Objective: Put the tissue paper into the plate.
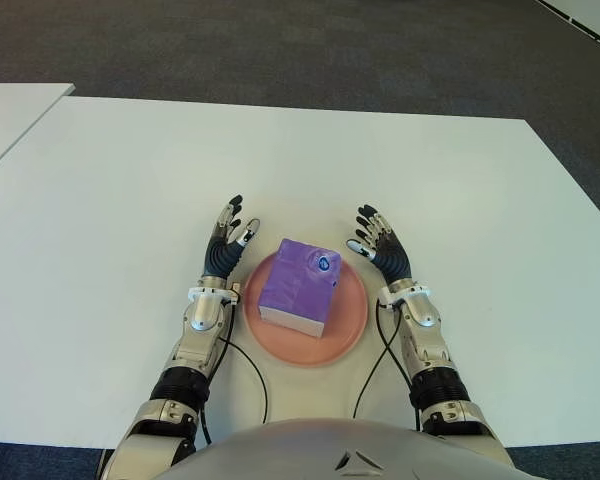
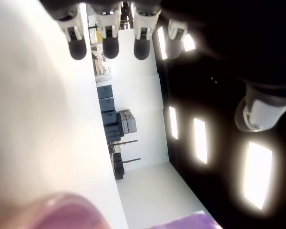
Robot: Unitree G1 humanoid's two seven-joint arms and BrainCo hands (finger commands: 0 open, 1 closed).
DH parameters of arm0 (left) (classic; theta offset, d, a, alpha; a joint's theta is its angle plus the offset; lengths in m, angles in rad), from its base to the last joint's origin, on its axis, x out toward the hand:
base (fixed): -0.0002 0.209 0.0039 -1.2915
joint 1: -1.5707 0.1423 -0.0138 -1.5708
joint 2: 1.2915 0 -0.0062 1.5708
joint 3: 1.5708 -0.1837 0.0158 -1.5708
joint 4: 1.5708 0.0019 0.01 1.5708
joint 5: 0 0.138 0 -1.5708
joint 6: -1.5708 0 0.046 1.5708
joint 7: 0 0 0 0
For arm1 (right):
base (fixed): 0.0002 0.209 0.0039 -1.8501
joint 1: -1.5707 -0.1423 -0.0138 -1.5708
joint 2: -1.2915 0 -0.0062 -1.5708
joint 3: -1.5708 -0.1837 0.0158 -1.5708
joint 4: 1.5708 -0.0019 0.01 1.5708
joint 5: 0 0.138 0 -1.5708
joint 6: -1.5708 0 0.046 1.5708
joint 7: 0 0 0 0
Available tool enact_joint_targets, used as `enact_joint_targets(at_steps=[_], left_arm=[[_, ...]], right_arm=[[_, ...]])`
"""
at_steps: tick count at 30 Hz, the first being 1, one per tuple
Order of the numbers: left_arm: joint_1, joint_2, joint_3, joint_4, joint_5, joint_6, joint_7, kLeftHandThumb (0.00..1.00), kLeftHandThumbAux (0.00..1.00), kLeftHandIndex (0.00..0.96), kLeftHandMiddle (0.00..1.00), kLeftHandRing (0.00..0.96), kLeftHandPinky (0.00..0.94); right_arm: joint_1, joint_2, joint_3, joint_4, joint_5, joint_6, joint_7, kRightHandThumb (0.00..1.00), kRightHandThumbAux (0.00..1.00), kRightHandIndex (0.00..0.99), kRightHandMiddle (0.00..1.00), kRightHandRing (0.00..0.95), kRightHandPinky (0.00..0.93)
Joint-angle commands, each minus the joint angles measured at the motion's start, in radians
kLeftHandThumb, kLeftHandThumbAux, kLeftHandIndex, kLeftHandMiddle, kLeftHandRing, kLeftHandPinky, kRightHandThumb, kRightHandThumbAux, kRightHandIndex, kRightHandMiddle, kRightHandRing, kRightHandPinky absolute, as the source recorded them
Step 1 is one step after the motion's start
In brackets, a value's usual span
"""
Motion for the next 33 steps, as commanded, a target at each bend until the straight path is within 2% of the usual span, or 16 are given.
enact_joint_targets(at_steps=[1,13,26,33], left_arm=[[0.037,0.004,0.018,0.064,-0.014,-0.025,0.0,0.0,0.402,0.0,0.0,0.0,0.0],[0.047,-0.001,0.044,0.084,-0.031,-0.051,0.01,0.0,0.412,0.0,0.0,0.0,0.0],[0.049,-0.02,0.097,0.079,-0.138,-0.025,-0.03,0.0,0.451,0.0,0.0,0.0,0.0],[0.055,-0.017,0.104,0.078,-0.147,-0.018,-0.049,0.0,0.462,0.0,0.0,0.0,0.0]], right_arm=[[0.097,0.005,0.006,0.055,-0.013,0.104,-0.016,0.0,0.733,0.0,0.02,0.0,0.0],[0.101,0.001,0.007,0.053,-0.007,0.101,-0.008,0.0,0.717,0.0,0.023,0.0,0.0],[0.101,-0.004,0.006,0.055,-0.013,0.095,-0.014,0.0,0.712,0.0,0.018,0.0,0.0],[0.106,0.002,0.004,0.048,-0.022,0.086,-0.036,0.0,0.708,0.0,0.013,0.0,0.0]])
